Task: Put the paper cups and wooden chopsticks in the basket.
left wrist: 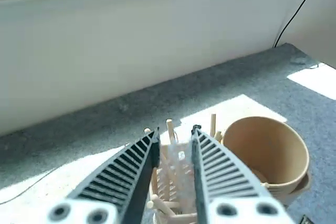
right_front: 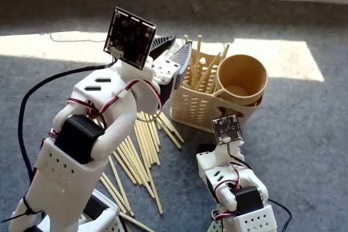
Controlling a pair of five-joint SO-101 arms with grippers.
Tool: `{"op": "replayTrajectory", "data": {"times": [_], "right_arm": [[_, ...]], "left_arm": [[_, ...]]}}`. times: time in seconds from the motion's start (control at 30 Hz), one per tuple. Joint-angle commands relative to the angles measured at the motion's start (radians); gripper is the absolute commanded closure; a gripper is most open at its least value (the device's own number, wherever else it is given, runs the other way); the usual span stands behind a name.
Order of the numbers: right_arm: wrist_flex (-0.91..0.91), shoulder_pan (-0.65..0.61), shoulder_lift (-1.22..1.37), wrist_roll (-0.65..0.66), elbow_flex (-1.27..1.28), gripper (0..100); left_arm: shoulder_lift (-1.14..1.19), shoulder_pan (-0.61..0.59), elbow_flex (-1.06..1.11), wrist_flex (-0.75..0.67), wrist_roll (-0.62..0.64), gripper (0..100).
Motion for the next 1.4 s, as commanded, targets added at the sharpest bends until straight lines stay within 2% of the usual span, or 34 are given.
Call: {"op": "replayTrajectory", "data": {"times": [0.0,0.13,0.47,0.7,0.93,1.03,1.37], "right_arm": [[-0.027,0.007,-0.008,0.0,0.134,98.0],[-0.025,0.007,-0.008,0.0,0.134,98.0],[-0.025,0.007,-0.008,0.0,0.134,98.0],[-0.024,0.008,-0.008,0.0,0.134,98.0],[-0.024,0.008,-0.008,-0.002,0.134,98.0],[-0.022,0.008,-0.008,-0.002,0.134,98.0],[-0.022,0.008,-0.008,-0.002,0.134,98.0]], "left_arm": [[-0.024,-0.013,-0.077,0.103,-0.064,89],[-0.025,-0.054,-0.076,0.196,-0.1,89],[-0.018,-0.309,-0.062,0.361,-0.1,95],[-0.015,-0.414,0.094,0.365,-0.1,95],[-0.013,-0.495,0.366,0.184,-0.097,95],[0.019,-0.521,0.447,0.109,-0.052,95],[0.378,-0.544,0.415,0.025,-0.041,95]]}}
